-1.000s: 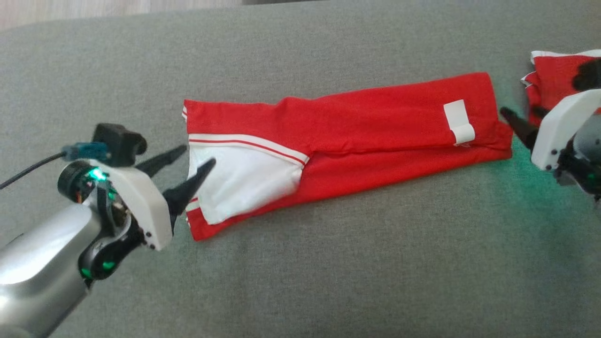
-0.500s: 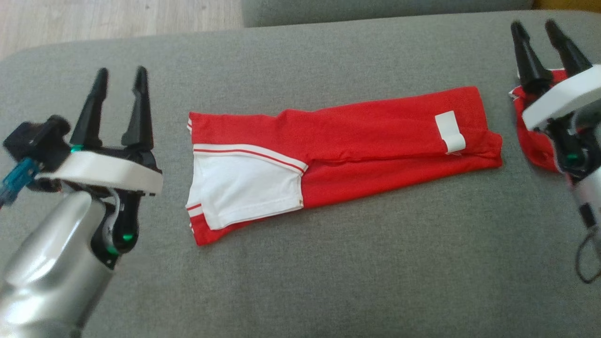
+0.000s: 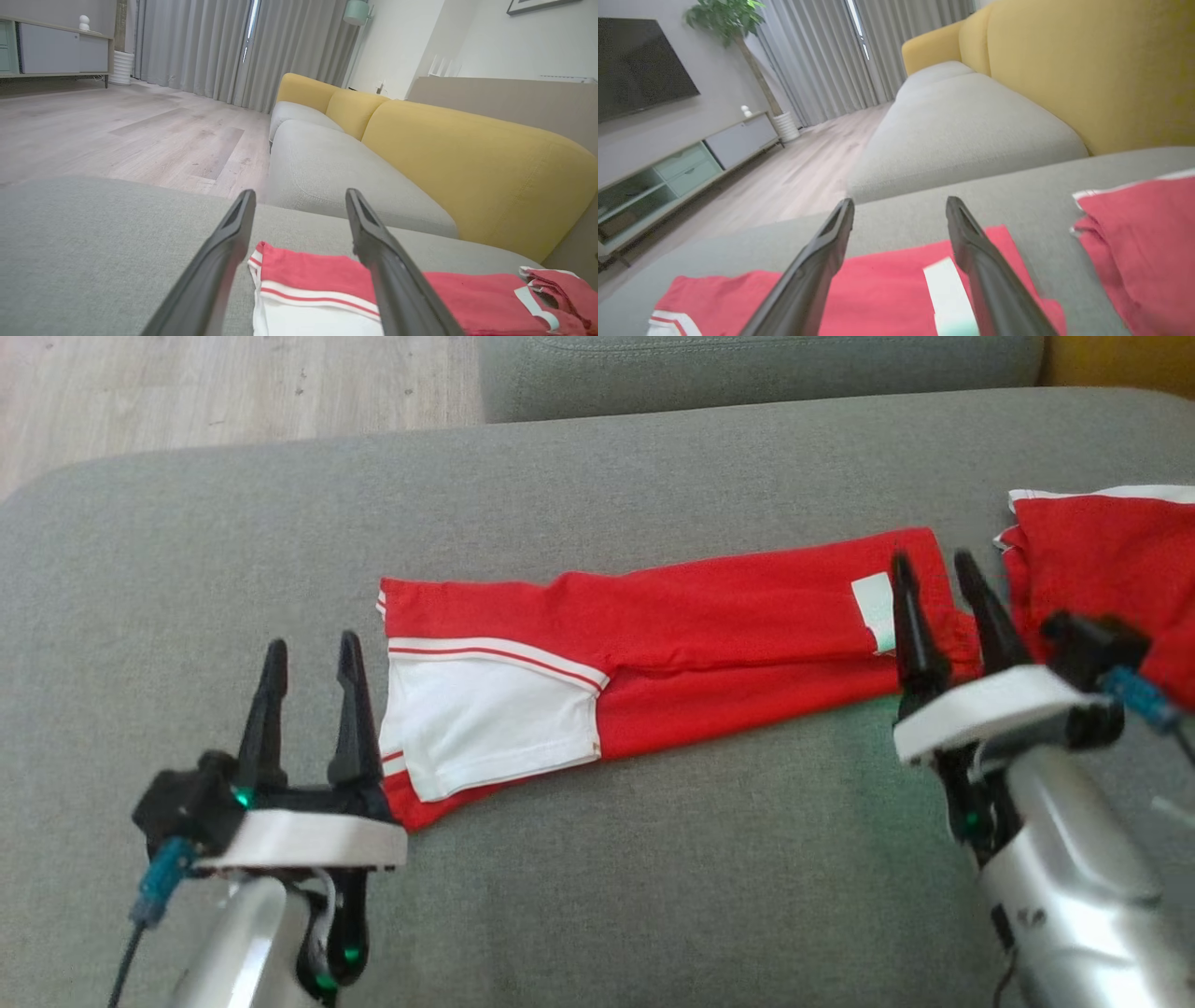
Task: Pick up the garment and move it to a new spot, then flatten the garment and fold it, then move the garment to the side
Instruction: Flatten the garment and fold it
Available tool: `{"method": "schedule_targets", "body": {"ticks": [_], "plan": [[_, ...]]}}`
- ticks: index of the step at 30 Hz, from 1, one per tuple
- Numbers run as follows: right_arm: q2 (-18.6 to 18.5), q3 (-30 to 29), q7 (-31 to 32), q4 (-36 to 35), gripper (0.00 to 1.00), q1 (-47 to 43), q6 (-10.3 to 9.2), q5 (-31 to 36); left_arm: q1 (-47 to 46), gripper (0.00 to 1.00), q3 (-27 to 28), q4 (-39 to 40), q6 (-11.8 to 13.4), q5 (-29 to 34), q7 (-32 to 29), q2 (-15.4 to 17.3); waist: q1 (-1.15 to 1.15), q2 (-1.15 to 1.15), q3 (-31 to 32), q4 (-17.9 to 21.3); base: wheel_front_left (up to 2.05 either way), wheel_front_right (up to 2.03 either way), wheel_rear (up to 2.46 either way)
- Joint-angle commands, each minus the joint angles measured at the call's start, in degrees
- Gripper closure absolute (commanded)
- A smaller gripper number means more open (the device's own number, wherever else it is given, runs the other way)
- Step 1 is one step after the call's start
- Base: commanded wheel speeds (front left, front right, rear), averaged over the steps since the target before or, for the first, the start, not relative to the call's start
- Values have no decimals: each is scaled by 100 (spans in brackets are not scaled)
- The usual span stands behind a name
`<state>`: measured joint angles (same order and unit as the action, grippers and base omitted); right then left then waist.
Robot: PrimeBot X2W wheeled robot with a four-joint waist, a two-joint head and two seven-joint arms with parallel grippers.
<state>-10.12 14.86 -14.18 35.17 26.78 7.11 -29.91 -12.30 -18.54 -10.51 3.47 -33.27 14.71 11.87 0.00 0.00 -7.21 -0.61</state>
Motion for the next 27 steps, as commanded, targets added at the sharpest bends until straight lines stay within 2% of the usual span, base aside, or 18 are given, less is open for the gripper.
{"method": "schedule_targets", "body": {"ticks": [1,8,12,18,27], "plan": [[56,-18,-64,-139,0,77,37,134,-185,0,334,142,-65,141,29,20,0,0,4,-14,0,0,0],[162,-573,-14,55,0,71,37,638,-158,0,729,-57,-530,689,29,-380,0,0,-52,-69,0,0,0],[184,-1184,213,516,0,247,37,1129,-220,0,856,-140,-715,889,29,-514,0,0,-172,-126,0,0,0],[406,-2139,567,1288,0,581,37,1806,-304,0,940,-258,-898,1068,29,-653,0,0,-391,-237,0,0,0],[607,-3060,918,2075,0,928,37,2495,-444,0,994,-320,-1025,1188,29,-763,0,0,-617,-336,0,0,0]]}}
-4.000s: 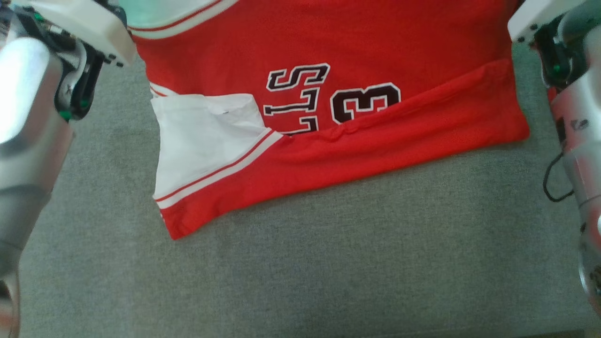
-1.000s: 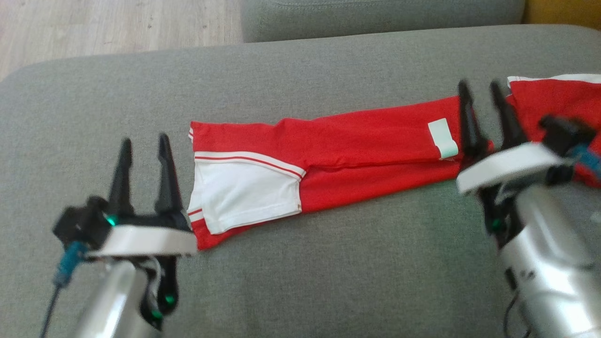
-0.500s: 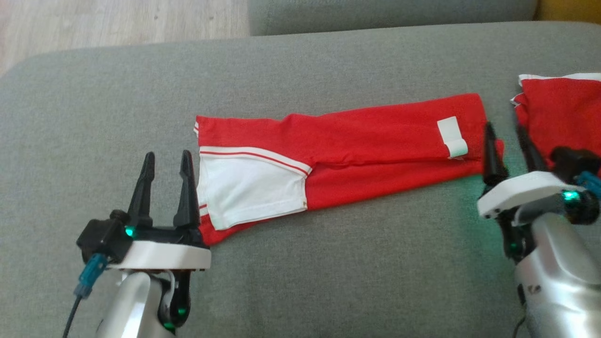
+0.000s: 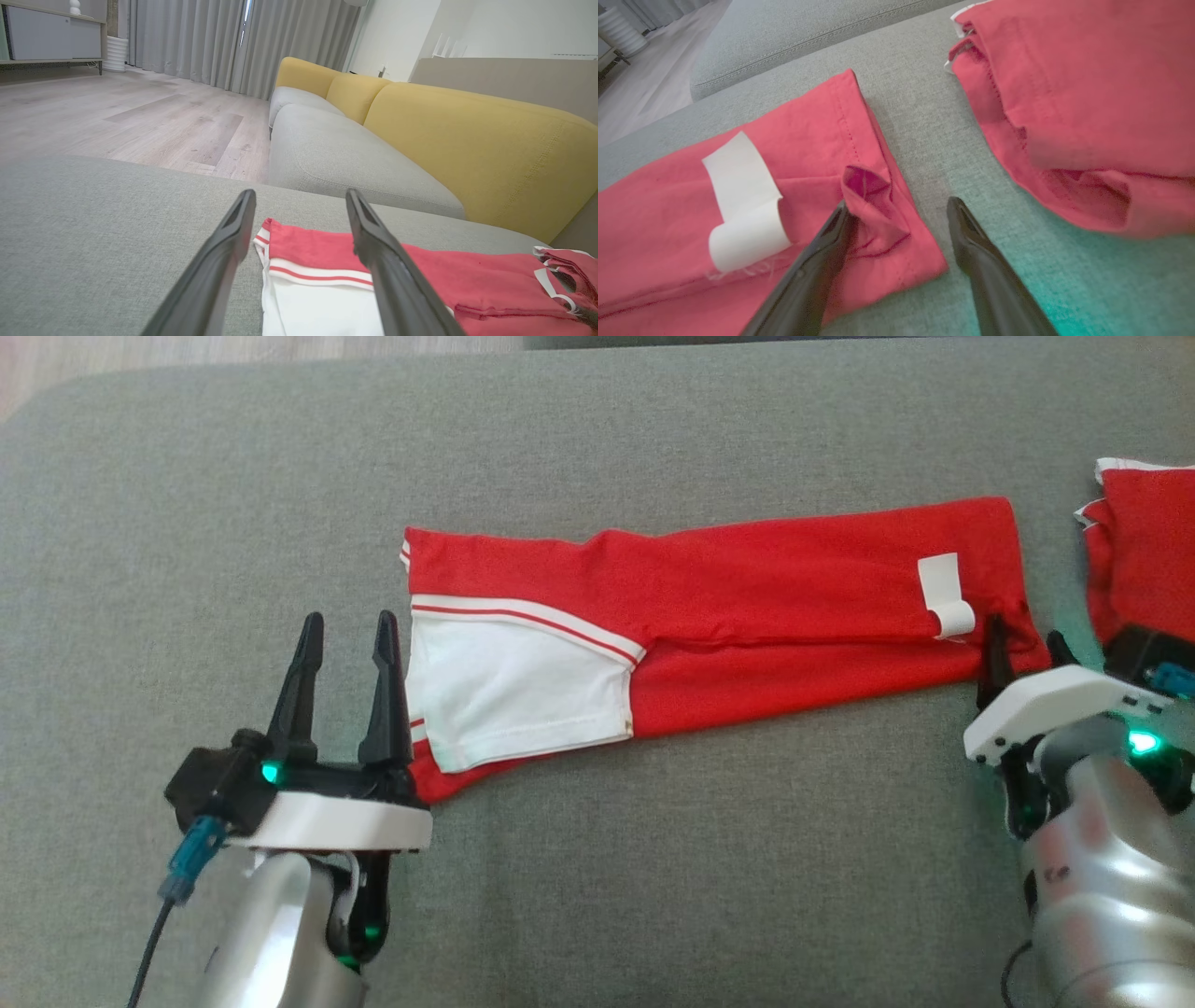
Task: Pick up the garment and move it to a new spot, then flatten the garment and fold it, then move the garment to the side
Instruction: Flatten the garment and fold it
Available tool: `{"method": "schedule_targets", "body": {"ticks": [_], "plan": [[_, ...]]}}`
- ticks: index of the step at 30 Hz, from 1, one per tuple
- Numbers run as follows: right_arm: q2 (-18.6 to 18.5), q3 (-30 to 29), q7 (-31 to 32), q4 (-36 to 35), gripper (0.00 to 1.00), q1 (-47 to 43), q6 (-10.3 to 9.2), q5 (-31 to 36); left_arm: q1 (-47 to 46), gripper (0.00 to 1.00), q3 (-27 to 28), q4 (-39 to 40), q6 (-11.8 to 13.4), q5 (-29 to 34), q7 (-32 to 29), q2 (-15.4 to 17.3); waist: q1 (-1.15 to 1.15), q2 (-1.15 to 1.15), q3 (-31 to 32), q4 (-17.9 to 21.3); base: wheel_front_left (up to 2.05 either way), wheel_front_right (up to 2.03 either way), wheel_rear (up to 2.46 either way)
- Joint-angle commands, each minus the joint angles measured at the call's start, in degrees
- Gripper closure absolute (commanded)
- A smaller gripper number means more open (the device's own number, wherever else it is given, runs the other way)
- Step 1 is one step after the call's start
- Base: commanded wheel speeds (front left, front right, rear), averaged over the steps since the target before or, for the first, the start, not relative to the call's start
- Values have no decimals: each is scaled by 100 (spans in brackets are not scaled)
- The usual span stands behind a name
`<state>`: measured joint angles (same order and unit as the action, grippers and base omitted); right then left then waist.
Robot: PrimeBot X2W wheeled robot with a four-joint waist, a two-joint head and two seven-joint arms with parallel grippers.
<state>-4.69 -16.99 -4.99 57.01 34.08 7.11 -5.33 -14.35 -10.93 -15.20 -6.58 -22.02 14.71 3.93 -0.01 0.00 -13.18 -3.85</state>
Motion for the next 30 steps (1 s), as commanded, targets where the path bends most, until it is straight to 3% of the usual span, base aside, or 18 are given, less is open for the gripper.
{"method": "schedule_targets", "body": {"ticks": [1,6,7,8,9,14,23,30], "plan": [[85,57,37,-35,0,225,37,93,-251,0,247,147,-29,73,29,23,1,0,-37,-17,0,0,0],[154,-15,61,206,0,336,37,231,-293,0,343,127,-59,118,29,-3,1,0,-89,-1,0,0,0],[160,-3,39,236,11,355,37,244,-298,0,363,122,-63,127,29,-6,1,0,-93,10,0,0,0],[165,29,5,256,66,376,37,248,-302,0,384,115,-66,136,29,-8,1,0,-92,22,0,0,0],[169,81,-46,261,100,396,37,254,-304,0,403,107,-69,148,29,-11,1,0,-86,36,0,0,0],[153,152,-366,175,100,473,37,217,-294,0,467,76,-79,194,29,-27,1,0,-21,131,0,0,0],[-404,-386,-624,-107,100,509,37,141,-213,0,495,63,-88,214,29,-52,1,0,172,237,0,0,0],[-139,44,-626,-484,100,550,37,-94,-141,0,480,67,-90,196,29,-66,1,0,381,253,0,0,0]]}}
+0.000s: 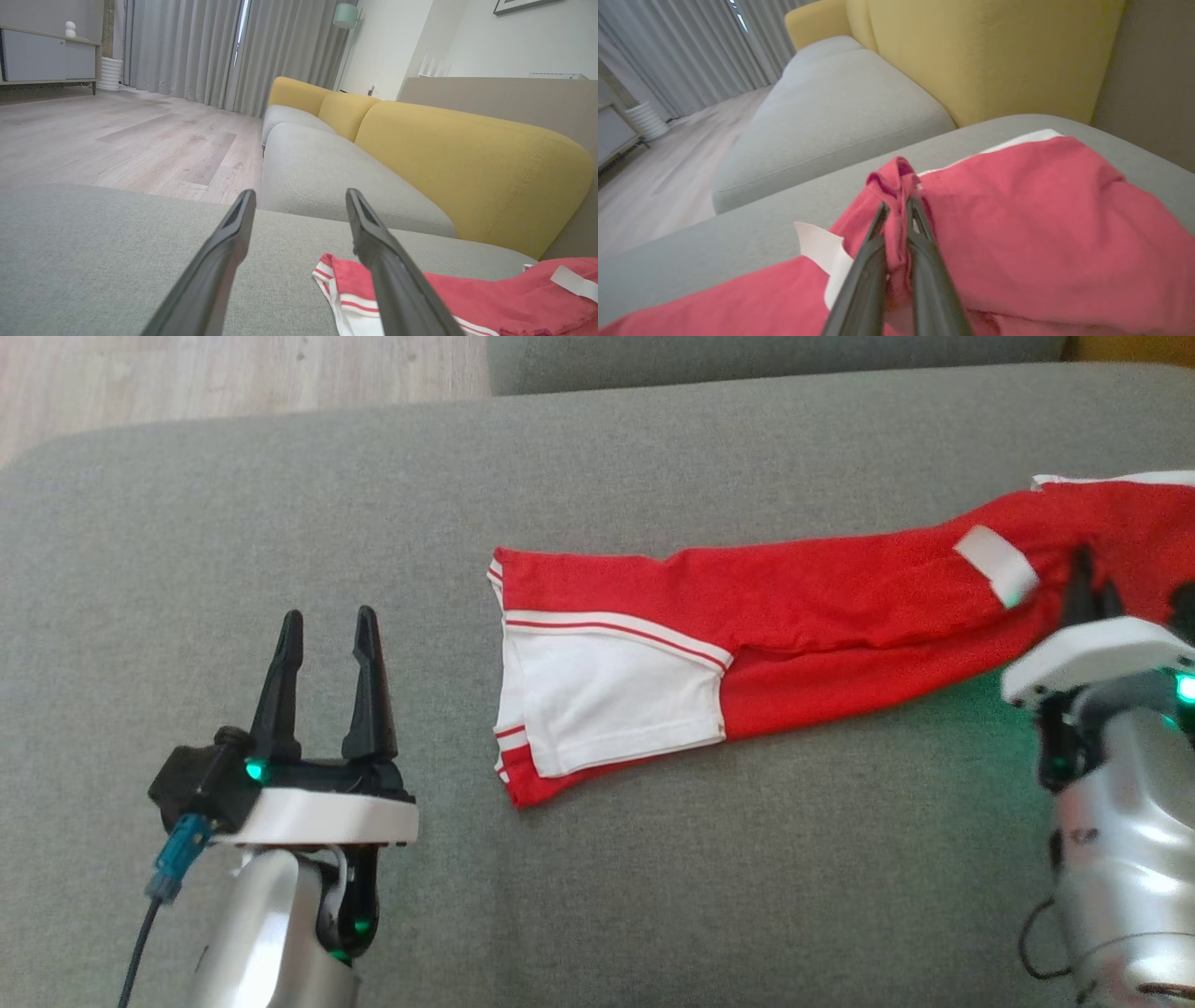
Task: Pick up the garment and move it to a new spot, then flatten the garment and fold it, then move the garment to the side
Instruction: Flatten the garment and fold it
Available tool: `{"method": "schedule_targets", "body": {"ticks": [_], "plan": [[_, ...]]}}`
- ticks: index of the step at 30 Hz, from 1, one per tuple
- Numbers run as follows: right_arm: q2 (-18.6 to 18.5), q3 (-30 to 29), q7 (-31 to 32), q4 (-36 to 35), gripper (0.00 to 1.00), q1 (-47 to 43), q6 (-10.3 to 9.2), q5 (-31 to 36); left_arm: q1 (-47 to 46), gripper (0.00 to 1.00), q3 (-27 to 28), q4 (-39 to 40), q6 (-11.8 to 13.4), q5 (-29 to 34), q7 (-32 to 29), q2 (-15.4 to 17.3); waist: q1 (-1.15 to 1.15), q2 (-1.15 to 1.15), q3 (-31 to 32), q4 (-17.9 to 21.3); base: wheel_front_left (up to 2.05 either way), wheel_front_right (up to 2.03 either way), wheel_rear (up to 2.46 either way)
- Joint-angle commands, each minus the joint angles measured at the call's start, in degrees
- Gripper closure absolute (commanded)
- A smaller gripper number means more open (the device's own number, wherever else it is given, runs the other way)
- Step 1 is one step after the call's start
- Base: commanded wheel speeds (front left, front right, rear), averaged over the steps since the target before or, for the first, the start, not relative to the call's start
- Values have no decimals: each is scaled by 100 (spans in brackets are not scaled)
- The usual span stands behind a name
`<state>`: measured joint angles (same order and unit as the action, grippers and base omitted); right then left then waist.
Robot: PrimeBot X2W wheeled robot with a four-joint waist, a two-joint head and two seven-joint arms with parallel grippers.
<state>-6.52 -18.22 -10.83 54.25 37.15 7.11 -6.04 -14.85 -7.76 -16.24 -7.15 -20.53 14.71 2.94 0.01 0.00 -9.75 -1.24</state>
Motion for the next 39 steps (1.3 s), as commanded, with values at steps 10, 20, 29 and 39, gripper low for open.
{"method": "schedule_targets", "body": {"ticks": [10,20,29,39], "plan": [[360,2206,373,-1418,100,-17,37,-1254,74,0,188,198,-33,41,29,24,-1,0,399,-342,0,0,0],[363,4283,512,-1980,100,-448,37,-2796,140,0,109,164,-34,27,29,19,-1,0,559,-937,0,0,0],[364,5325,278,-1188,100,-286,37,-3366,87,0,-43,139,-34,-14,29,13,-1,0,374,-1419,0,0,0],[364,6593,331,-941,0,-223,37,-4132,24,0,-53,122,-34,-51,29,5,-1,0,224,-1594,0,0,0]]}}
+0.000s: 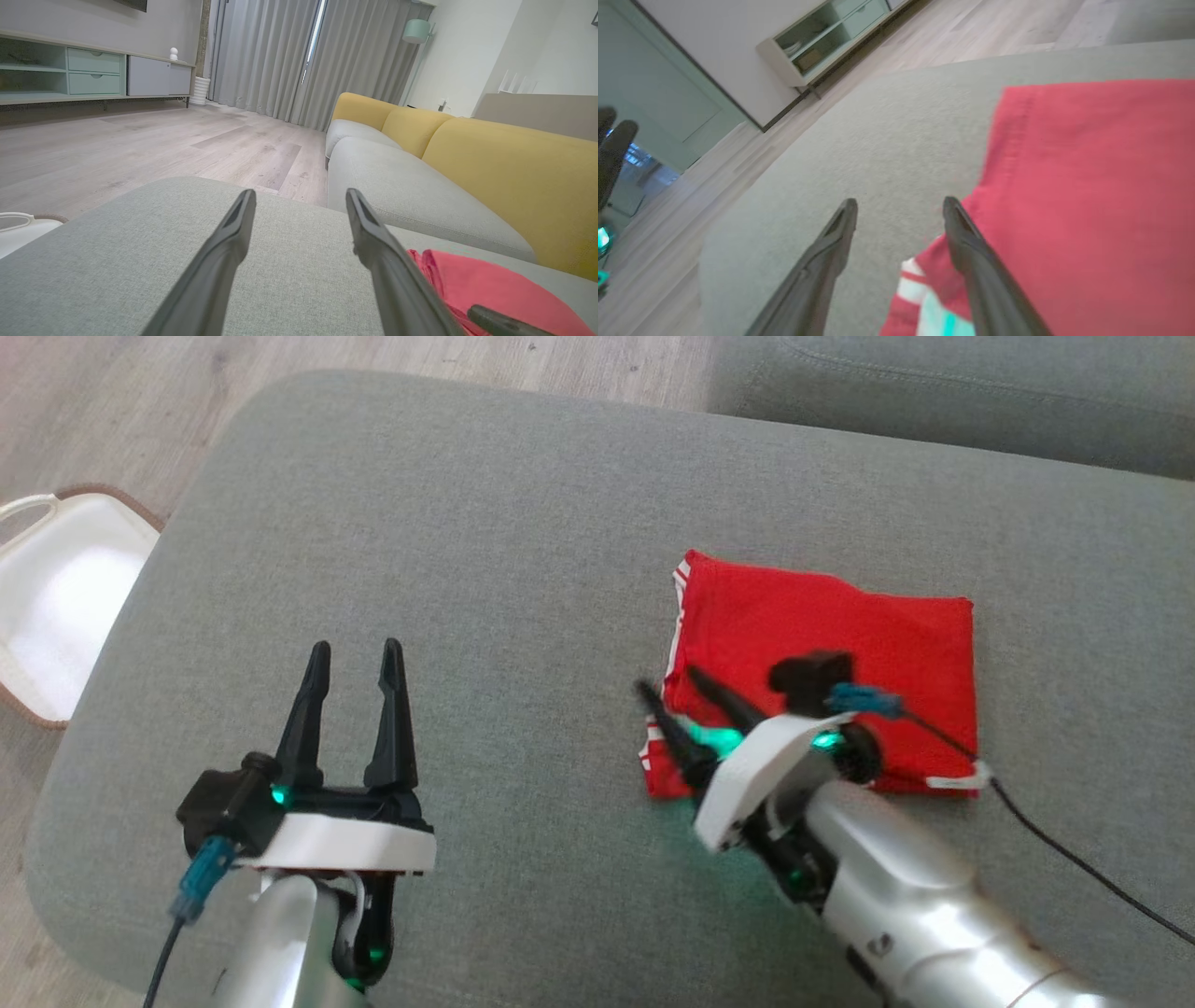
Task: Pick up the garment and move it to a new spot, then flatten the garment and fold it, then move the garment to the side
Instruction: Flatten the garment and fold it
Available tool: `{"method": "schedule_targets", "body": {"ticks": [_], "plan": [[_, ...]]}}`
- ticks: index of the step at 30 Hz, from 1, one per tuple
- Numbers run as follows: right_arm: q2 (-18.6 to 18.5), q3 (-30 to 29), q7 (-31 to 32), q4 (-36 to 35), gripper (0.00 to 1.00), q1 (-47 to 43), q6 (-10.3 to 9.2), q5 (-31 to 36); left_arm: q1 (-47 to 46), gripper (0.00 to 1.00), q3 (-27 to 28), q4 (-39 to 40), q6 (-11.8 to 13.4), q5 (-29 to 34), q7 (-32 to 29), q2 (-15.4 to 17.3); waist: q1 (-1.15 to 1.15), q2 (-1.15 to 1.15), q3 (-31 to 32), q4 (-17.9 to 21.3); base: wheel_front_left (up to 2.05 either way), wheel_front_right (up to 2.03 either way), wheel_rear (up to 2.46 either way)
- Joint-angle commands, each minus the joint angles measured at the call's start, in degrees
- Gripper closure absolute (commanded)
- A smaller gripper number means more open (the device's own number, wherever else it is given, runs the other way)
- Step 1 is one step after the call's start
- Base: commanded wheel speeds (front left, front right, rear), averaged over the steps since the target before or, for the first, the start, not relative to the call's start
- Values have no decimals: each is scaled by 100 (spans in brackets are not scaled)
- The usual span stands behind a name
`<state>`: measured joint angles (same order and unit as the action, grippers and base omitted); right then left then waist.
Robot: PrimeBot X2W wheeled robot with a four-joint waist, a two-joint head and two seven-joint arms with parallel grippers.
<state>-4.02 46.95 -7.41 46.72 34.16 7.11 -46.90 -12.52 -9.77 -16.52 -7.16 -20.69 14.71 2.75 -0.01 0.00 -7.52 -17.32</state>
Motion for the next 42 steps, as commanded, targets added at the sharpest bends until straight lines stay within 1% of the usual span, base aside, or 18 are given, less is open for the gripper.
{"method": "schedule_targets", "body": {"ticks": [1,4,6,8,11,12,14,16,19,22,25,27,28,31,33,37,42], "plan": [[113,209,0,-232,0,84,37,-118,-208,0,169,141,-33,-31,29,23,1,0,8,40,0,0,0],[113,393,-128,-176,0,209,37,-152,-203,0,226,137,-33,-20,29,22,1,0,44,188,0,0,0],[113,396,-265,-150,0,302,37,-194,-198,0,245,152,-33,-12,29,22,1,0,82,322,0,0,0],[113,321,-454,-86,0,435,37,-137,-191,0,264,189,-33,-5,29,21,1,0,118,480,0,0,0],[114,-12,-700,94,0,680,37,247,-169,0,309,299,-33,5,29,19,1,0,145,753,0,0,0],[114,-12,-700,94,0,680,37,247,-169,0,309,299,-33,5,29,19,1,0,145,753,0,0,0],[114,-411,-748,160,0,791,37,654,-142,0,373,384,-33,21,29,18,1,0,157,957,0,0,0],[89,-1129,-754,-44,0,816,37,1280,-126,0,428,466,-33,44,29,17,1,0,144,1132,0,0,0],[3,-2219,-756,-600,0,458,37,2284,-121,0,489,563,-33,84,29,15,1,0,160,1342,0,0,0],[11,-3199,-757,-1261,0,-86,37,3172,-100,0,532,628,-31,103,29,14,1,0,198,1498,0,0,0],[72,-3878,-758,-1907,0,-648,37,3774,-56,0,564,676,-26,173,29,14,1,0,234,1611,0,0,0],[98,-4106,-758,-2286,0,-989,37,4059,-14,0,589,691,-4,291,29,14,1,0,252,1671,0,0,0],[105,-4185,-758,-2454,0,-1149,37,4150,5,0,607,704,16,328,29,14,1,0,262,1688,0,0,0],[110,-4299,-758,-2806,0,-1573,37,3918,96,0,604,747,58,395,29,13,1,0,293,1720,0,0,0],[111,-4303,-758,-2920,0,-1785,37,3804,188,0,571,752,81,502,29,13,1,0,312,1739,0,0,0],[112,-4250,-758,-2999,0,-1985,37,3750,321,0,524,786,125,557,29,13,1,0,298,1758,0,0,0],[113,-4263,-758,-2988,0,-1989,37,3751,322,0,465,784,139,537,29,13,1,0,270,1717,0,0,0]]}}
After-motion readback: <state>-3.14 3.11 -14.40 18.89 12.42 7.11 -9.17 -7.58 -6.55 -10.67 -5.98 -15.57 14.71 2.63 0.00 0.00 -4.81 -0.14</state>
